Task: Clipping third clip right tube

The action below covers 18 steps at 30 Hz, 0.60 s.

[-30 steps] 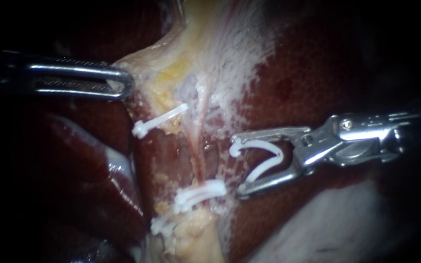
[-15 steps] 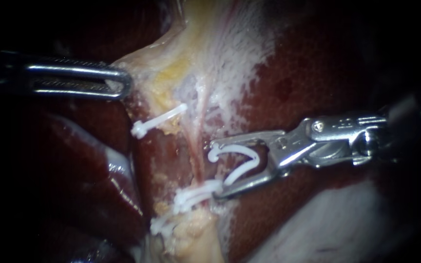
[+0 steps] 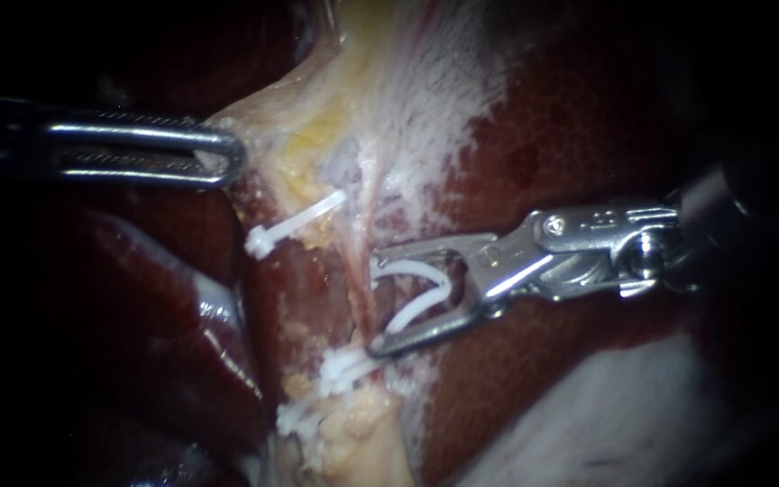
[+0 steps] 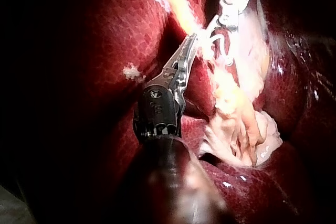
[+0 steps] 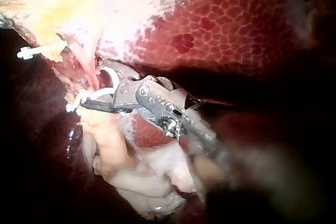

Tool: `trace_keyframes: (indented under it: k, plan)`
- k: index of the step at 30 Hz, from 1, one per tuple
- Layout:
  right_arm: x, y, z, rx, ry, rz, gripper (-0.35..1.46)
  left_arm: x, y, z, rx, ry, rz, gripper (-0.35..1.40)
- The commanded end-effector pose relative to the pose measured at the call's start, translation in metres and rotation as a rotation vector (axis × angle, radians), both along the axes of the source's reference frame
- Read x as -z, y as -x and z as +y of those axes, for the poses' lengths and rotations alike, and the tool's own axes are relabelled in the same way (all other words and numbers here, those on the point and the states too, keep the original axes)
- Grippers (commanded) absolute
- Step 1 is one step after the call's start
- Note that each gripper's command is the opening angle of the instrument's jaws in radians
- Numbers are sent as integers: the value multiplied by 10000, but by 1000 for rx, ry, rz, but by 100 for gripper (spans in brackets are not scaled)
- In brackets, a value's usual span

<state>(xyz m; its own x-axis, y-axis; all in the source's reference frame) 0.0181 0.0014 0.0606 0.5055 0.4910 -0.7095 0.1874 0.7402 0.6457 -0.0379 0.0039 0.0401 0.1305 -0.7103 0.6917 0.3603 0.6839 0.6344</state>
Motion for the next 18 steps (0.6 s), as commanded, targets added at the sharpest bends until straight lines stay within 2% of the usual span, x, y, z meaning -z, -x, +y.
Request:
trace_keyframes:
  k: [1,9,18]
  plan:
    - [-1,-2,0,6,2,4,57,0,0,0,0,0,0,-35]
    - [-2,-15,1,-12,-22,19,57,1,0,0,0,0,0,-35]
    - [0,-17,0,-9,-95,55,53,1,0,0,1,0,0,-35]
